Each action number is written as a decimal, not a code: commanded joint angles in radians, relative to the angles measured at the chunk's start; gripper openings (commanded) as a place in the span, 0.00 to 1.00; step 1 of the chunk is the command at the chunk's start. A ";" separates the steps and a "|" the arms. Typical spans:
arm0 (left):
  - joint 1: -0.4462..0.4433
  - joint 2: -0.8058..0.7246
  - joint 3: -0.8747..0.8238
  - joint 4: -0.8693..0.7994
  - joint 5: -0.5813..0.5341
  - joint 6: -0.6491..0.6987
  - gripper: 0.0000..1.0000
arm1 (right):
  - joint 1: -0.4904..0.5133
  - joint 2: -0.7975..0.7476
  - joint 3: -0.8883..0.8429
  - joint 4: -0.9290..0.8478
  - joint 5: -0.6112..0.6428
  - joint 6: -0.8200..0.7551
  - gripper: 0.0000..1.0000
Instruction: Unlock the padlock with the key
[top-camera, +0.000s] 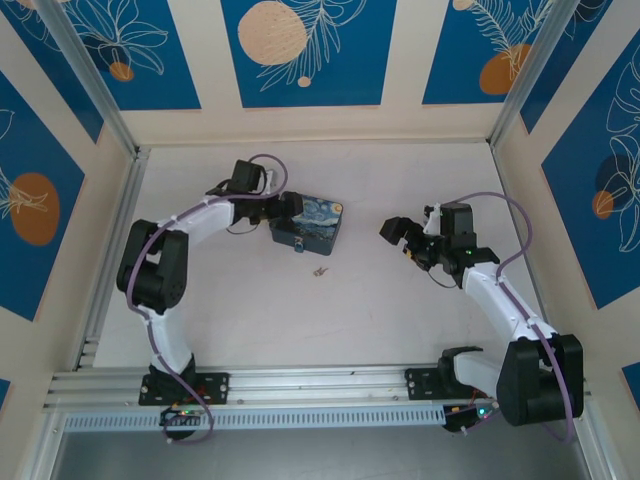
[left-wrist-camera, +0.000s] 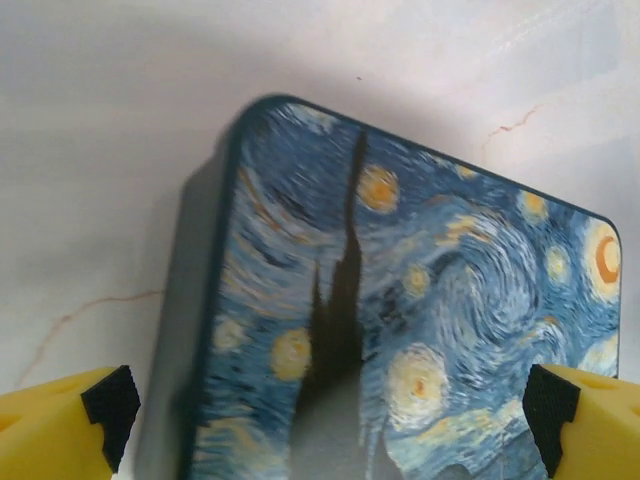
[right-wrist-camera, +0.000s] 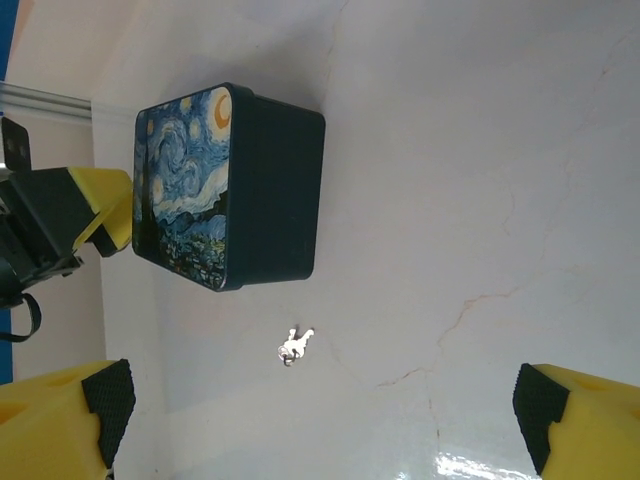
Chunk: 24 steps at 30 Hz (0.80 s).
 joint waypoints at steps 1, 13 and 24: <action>-0.018 -0.075 -0.076 0.045 0.028 -0.043 1.00 | 0.012 0.030 0.031 -0.044 0.031 0.019 0.99; -0.099 -0.219 -0.239 0.128 0.019 -0.110 1.00 | 0.103 0.185 0.156 -0.037 0.017 0.002 0.99; -0.124 -0.259 -0.243 0.054 -0.178 -0.126 1.00 | 0.200 0.249 0.199 -0.046 0.036 0.001 1.00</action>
